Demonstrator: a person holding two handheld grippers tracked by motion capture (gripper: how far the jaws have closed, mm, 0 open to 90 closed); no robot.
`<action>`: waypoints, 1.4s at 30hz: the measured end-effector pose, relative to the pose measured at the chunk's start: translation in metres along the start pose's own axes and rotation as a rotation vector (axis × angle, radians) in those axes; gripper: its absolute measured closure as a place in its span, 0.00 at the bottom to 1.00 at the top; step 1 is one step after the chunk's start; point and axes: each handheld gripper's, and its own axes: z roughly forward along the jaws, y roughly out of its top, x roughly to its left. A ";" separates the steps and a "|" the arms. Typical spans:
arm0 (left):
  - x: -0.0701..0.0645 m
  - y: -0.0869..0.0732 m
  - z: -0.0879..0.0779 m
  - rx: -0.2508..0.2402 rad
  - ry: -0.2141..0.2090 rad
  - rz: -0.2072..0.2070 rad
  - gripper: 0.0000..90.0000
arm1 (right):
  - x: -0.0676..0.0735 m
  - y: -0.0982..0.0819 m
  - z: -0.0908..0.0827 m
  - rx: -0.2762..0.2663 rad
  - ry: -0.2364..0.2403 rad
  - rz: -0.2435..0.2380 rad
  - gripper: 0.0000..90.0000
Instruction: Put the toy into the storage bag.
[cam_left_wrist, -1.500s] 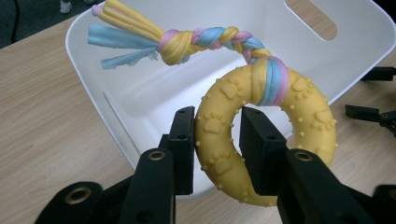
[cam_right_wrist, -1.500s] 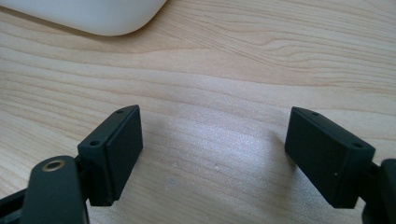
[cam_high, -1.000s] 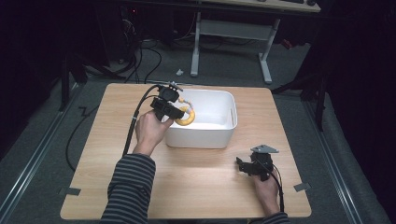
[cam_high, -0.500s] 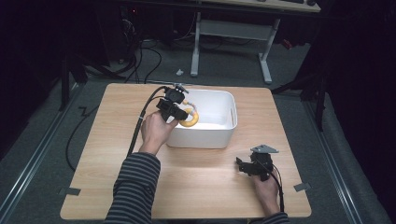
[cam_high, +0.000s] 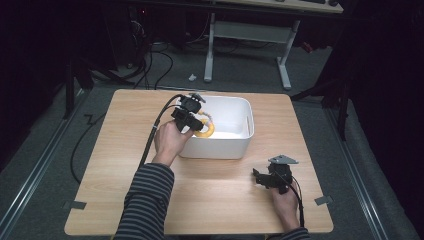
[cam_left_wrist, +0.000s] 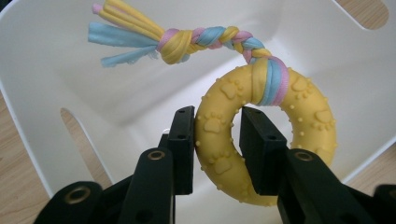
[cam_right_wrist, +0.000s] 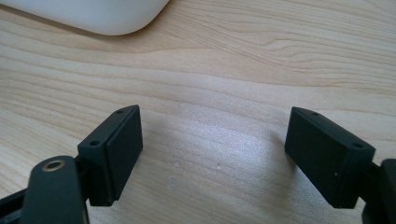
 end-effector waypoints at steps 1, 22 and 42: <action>0.000 0.000 0.000 0.002 0.002 0.003 0.74 | 0.000 0.000 0.000 0.000 0.000 0.000 0.22; 0.005 -0.004 0.003 -0.007 -0.037 -0.032 0.66 | 0.000 0.000 0.000 0.000 0.000 0.000 0.22; 0.013 -0.016 -0.036 -0.128 0.006 -0.040 0.49 | 0.000 0.000 0.000 0.000 0.001 -0.002 0.21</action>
